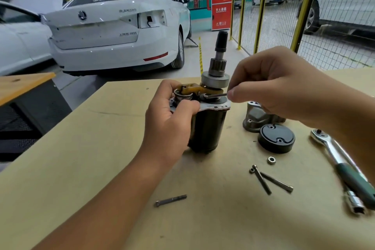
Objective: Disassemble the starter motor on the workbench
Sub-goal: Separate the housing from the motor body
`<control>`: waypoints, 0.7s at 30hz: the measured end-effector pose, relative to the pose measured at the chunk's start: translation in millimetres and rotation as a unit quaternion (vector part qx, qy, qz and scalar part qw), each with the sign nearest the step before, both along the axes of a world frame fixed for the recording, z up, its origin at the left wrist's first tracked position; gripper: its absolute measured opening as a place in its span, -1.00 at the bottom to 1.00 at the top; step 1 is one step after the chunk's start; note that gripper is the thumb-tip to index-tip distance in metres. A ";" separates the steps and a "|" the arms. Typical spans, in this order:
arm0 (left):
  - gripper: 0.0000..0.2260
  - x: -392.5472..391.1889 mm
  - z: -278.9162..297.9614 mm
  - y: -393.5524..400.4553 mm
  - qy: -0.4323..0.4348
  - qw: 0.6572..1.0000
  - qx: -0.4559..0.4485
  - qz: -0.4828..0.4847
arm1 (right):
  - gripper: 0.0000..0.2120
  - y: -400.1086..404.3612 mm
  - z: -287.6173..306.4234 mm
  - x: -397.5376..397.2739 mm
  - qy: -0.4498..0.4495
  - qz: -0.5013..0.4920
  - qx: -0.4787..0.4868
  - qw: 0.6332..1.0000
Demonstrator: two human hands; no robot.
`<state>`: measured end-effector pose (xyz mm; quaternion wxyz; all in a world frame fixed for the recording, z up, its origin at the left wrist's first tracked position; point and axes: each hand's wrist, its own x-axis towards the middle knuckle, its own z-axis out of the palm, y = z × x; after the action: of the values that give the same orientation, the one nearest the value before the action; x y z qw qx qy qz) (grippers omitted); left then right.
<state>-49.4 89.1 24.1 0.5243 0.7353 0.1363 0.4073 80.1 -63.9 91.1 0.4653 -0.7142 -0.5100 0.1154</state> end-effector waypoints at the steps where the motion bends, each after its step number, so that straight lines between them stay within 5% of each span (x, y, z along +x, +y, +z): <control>1: -0.80 0.1 1.3 0.0 0.002 1.000 0.002 -0.007 | -0.93 1.2 -0.4 -1.6 -0.010 0.002 -0.007 1.000; 21: -0.84 -1.0 2.7 9.3 0.040 0.997 -0.011 -0.058 | -0.94 11.1 -1.5 -1.9 -0.005 0.033 0.013 0.999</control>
<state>-50.4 98.4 26.8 0.5493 0.7519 0.1184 0.3449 78.2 -52.8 89.5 0.4682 -0.6915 -0.5369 0.1201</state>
